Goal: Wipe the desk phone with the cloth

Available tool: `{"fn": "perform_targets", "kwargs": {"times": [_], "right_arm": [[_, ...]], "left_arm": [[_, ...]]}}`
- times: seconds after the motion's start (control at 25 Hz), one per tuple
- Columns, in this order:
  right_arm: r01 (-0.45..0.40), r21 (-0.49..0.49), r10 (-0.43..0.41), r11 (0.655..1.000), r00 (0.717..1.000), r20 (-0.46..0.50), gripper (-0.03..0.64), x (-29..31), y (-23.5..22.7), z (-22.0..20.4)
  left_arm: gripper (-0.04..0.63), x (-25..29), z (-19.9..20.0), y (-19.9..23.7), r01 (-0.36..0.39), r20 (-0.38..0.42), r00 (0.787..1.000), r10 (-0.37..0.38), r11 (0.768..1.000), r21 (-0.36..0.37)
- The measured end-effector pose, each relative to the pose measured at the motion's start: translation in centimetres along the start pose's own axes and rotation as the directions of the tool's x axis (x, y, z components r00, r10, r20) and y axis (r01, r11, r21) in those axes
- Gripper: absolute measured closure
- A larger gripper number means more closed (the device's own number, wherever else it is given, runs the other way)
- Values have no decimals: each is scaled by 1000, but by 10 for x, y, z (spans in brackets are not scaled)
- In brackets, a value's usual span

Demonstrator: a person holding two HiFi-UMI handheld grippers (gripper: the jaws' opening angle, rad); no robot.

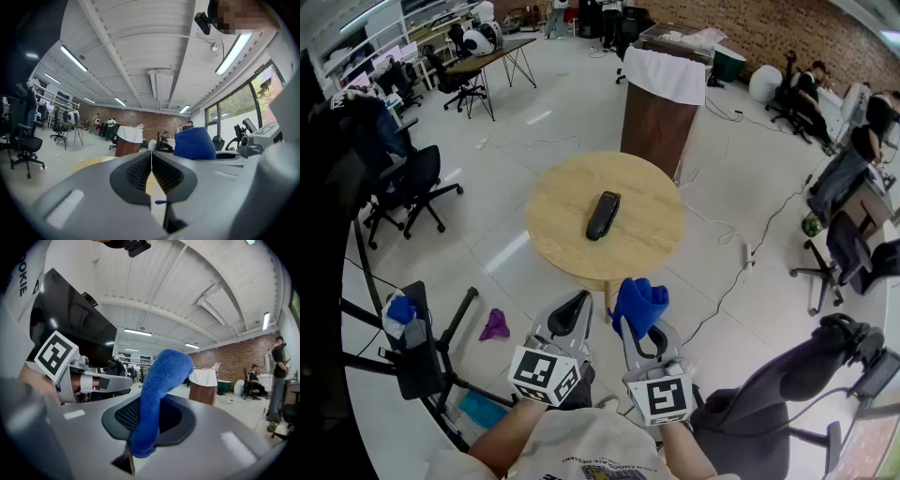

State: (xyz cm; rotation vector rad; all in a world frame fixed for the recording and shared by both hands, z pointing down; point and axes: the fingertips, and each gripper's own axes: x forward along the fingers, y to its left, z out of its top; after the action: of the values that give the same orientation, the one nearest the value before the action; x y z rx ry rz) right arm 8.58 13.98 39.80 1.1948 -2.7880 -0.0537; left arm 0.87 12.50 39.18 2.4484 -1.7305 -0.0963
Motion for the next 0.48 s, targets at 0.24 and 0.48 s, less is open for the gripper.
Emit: {"fn": "perform_targets", "kwargs": {"times": [0.24, 0.48], "right_arm": [[-8, -14, 8, 1000, 1000, 9, 551, 33, -14, -1], [-17, -19, 17, 1000, 1000, -17, 551, 75, -25, -7]], "left_arm": [[595, 27, -8, 22, -3, -5, 1000, 2, 1000, -18], [595, 60, -13, 55, -3, -12, 1000, 2, 999, -44]]}}
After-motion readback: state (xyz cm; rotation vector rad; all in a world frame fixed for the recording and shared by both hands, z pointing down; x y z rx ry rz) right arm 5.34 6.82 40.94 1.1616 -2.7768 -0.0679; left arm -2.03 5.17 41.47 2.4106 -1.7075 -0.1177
